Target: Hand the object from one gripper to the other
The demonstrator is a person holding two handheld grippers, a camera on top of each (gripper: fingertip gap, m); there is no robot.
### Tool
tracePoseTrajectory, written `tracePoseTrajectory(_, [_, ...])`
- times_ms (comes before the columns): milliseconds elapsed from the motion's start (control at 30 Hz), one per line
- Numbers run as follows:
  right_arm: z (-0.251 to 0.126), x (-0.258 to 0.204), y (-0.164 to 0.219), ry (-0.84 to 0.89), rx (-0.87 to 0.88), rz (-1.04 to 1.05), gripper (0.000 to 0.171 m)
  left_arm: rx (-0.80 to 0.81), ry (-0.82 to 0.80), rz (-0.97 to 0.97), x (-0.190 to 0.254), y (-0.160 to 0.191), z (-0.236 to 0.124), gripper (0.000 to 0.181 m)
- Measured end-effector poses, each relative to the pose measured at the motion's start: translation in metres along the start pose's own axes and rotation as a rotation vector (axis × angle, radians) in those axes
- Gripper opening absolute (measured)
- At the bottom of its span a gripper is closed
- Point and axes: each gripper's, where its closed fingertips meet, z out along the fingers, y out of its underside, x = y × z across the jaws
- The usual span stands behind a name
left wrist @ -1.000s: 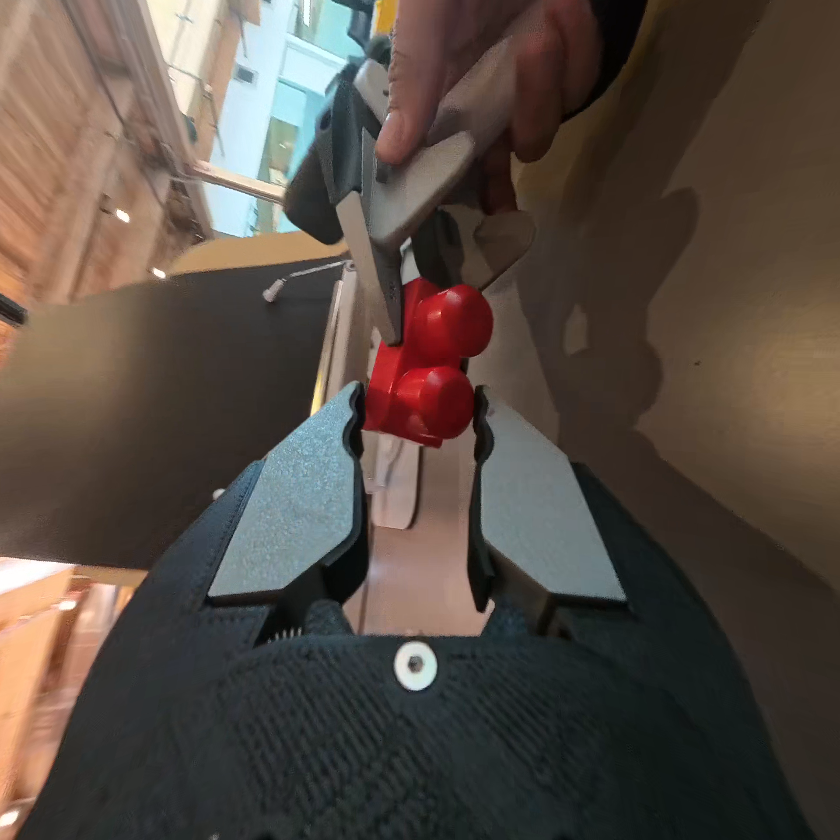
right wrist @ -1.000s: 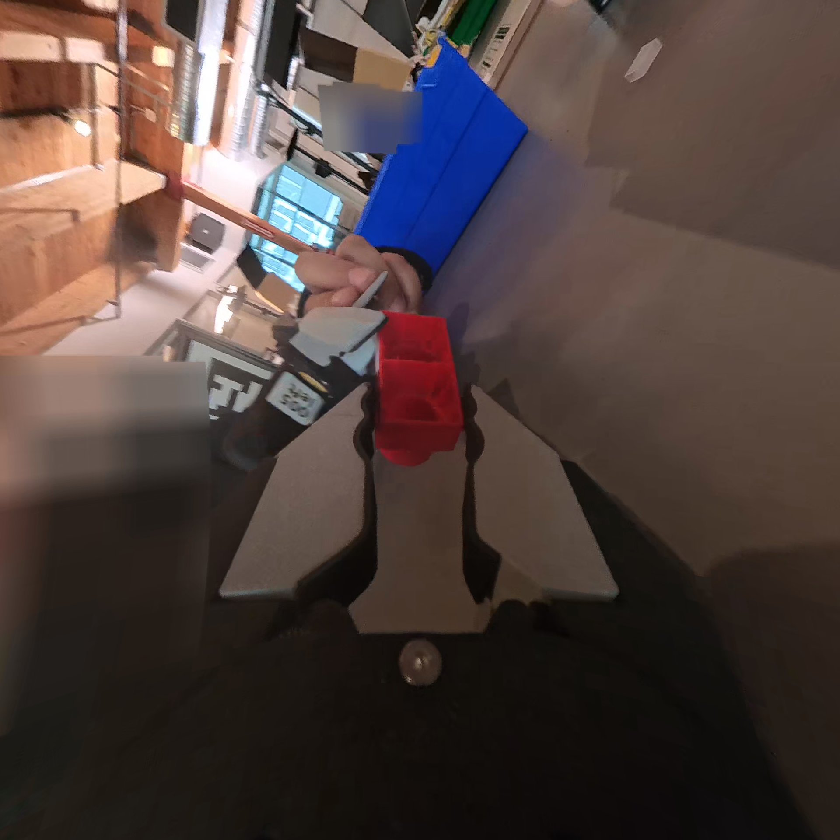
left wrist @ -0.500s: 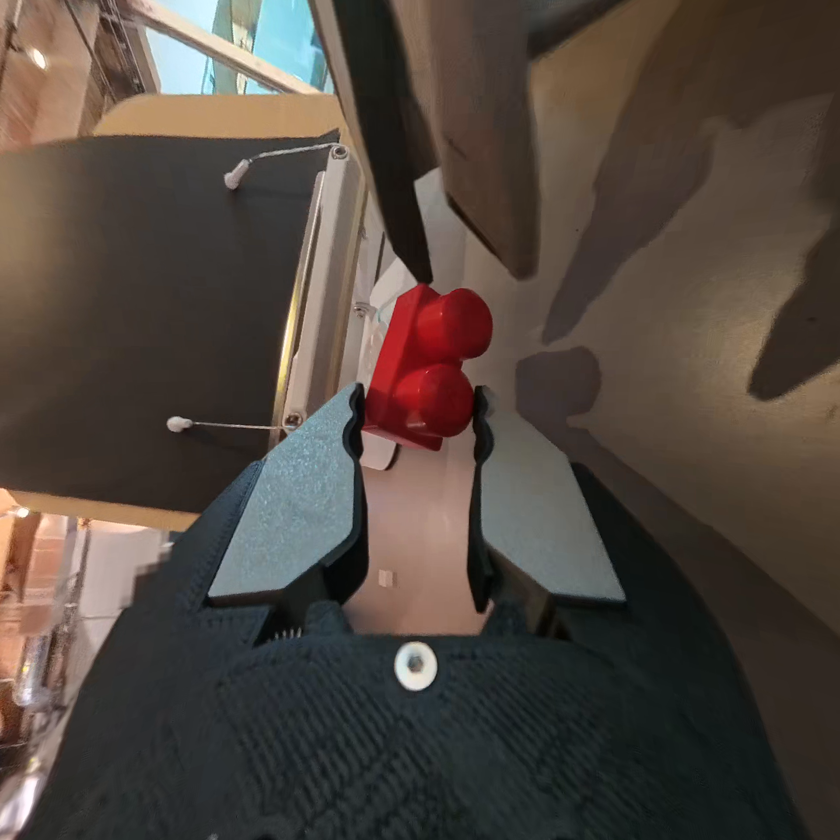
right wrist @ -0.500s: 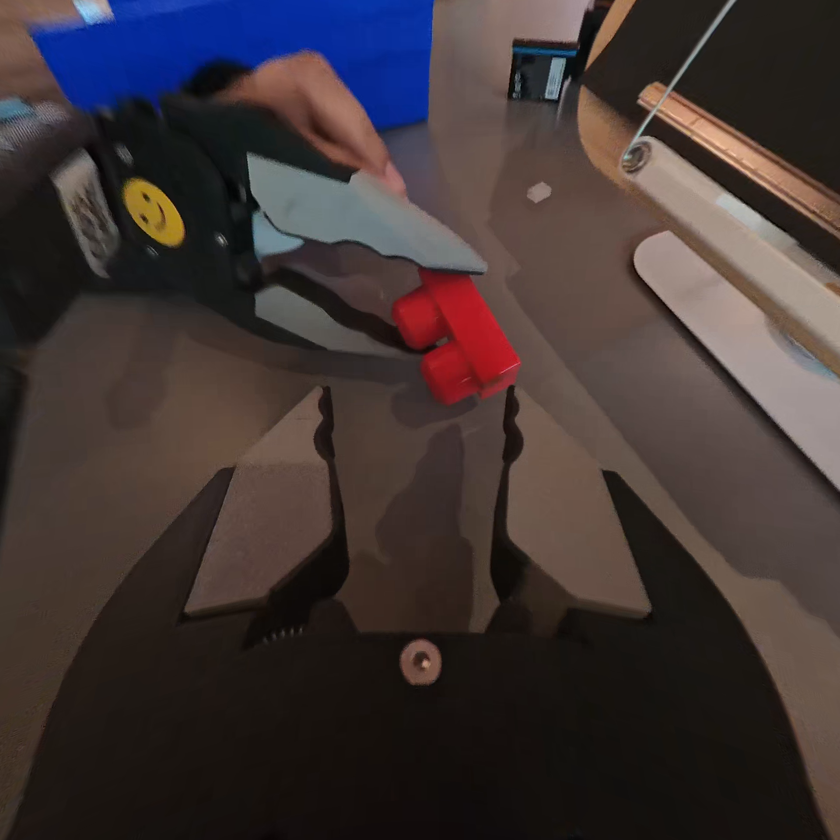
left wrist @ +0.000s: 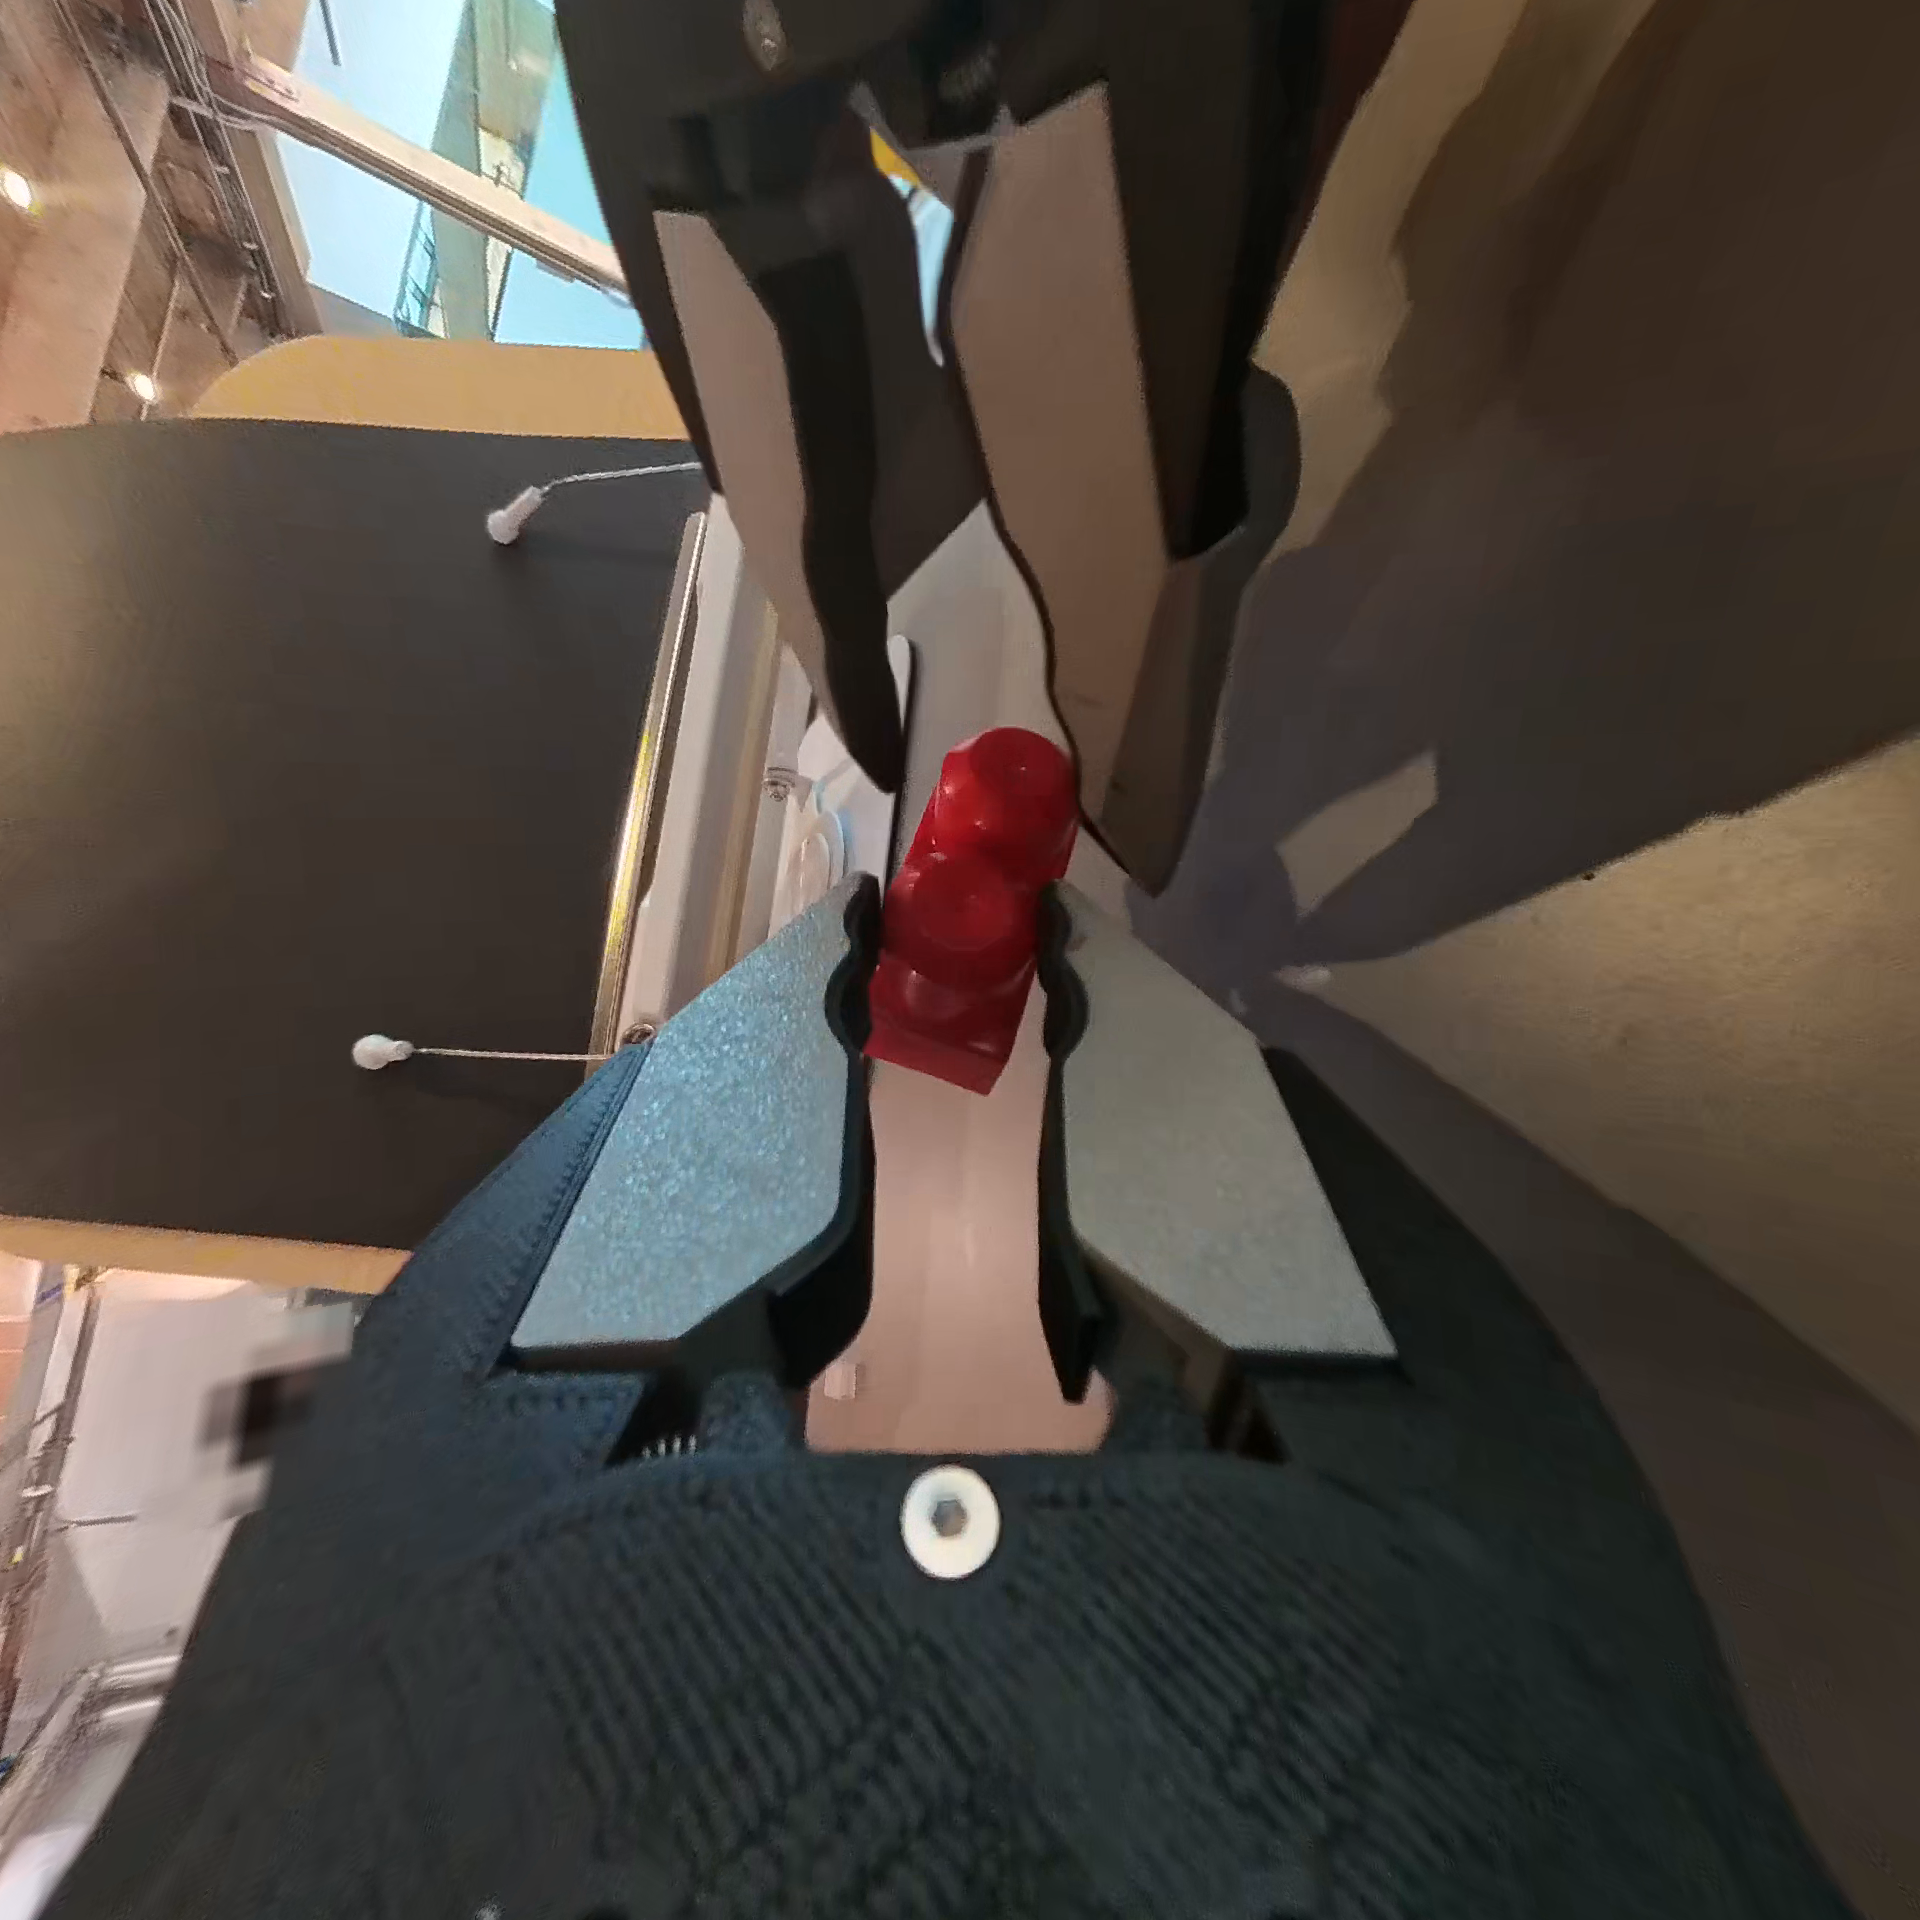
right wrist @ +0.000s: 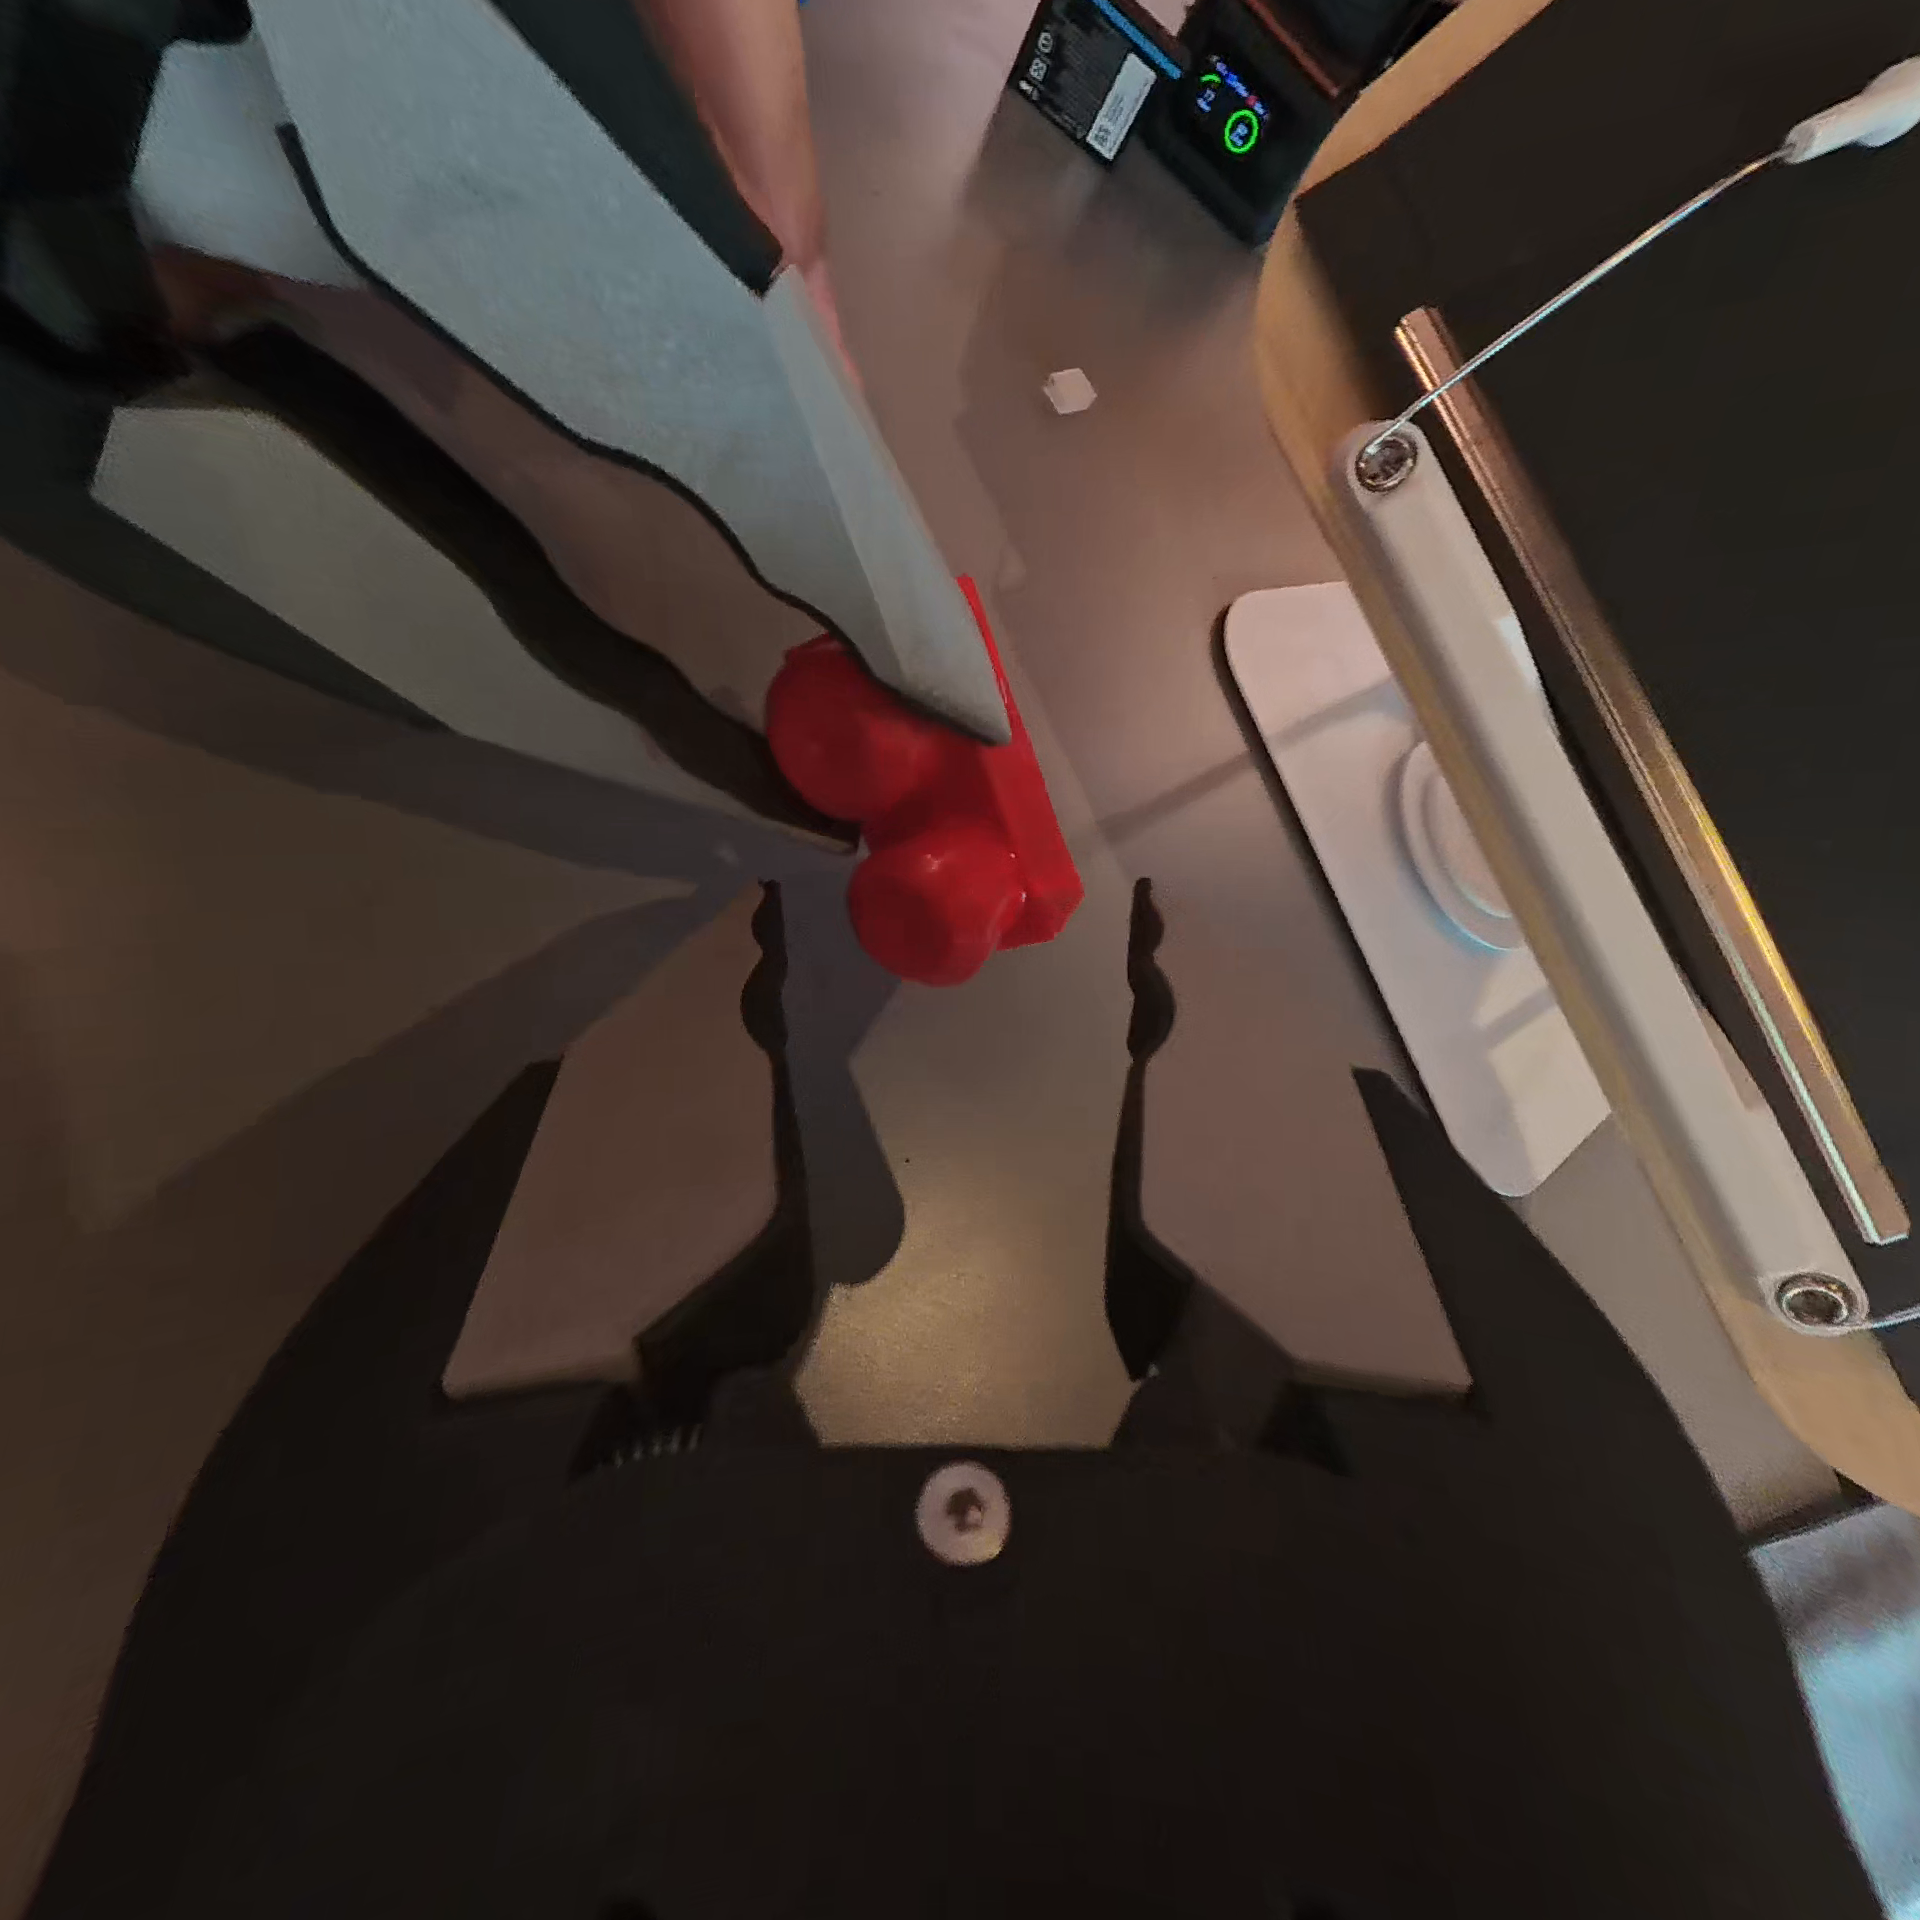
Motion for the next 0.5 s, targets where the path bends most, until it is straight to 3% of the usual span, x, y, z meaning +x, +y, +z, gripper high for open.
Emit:
tracePoseTrajectory(267, [0.004,-0.008,0.003,0.018,-0.036,-0.105,0.036,0.050,0.074,-0.106,0.008,-0.005,-0.001,0.028])
tracePoseTrajectory(500, [-0.002,0.025,0.009,0.054,-0.013,0.182,0.032,0.105,-0.062,-0.223,-0.021,-0.006,-0.006,0.031])
